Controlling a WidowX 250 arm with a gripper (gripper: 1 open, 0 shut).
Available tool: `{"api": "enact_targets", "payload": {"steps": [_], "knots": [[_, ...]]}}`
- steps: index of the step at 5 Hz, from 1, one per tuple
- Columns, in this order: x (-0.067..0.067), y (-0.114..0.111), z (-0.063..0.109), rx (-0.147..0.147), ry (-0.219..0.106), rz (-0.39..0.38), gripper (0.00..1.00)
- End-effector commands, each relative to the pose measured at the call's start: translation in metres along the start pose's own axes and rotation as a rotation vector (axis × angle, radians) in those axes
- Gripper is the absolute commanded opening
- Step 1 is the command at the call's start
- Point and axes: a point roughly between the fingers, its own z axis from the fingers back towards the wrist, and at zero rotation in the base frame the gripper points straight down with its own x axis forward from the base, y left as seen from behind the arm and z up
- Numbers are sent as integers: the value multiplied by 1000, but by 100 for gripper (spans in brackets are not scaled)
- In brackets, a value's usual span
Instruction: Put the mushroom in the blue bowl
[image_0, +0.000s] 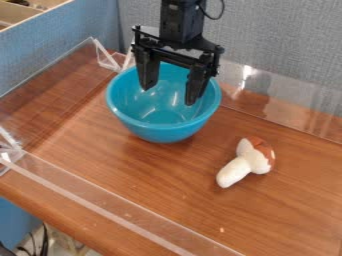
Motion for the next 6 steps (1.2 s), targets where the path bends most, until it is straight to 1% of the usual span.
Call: {"api": "enact_targets", "payload": {"steps": [1, 2, 3, 4, 5, 6], "knots": [[3, -17, -5, -2, 1, -68, 100], [1, -40, -5, -9, 1, -92, 100], [-7, -70, -9, -9, -13, -132, 100], [-1, -109, -13, -9, -45, -217, 100], [-2, -125, -25, -13, -72, -276, 100], [2, -122, -44, -9, -76, -303, 100]]}}
